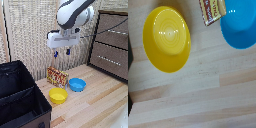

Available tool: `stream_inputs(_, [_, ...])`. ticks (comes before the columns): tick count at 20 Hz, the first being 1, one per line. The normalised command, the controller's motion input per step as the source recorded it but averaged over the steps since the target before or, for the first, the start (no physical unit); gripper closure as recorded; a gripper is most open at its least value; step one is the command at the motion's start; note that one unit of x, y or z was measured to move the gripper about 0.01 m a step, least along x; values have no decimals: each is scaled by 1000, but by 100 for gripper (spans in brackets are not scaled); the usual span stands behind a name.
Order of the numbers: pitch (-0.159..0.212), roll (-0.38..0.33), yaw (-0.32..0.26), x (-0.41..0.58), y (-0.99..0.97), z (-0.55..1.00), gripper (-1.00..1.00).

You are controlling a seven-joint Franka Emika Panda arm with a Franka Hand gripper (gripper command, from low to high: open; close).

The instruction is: Locate and clasp the grip of the topmost drawer. Steadily and circumspectly yank the drawer open. Discover and seize the nutrition bar using your clamp. Deposit the nutrition bar in the accessible drawer. Unclench the nutrition bar.

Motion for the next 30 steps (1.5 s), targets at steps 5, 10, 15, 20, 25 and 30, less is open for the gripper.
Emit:
stream_inputs(5, [1, -240, 81, 16, 130, 220, -100])
stream_inputs(10, [1, -286, 141, 62, 0, 306, -100])
stream_inputs(15, [0, -286, 167, 66, 0, 207, -100])
stream_inputs(20, [0, -308, 174, 2, 0, 93, -100])
stream_inputs(25, [0, -321, 163, 38, 0, 67, -100])
stream_inputs(30, [0, -330, 163, 38, 0, 47, -100])
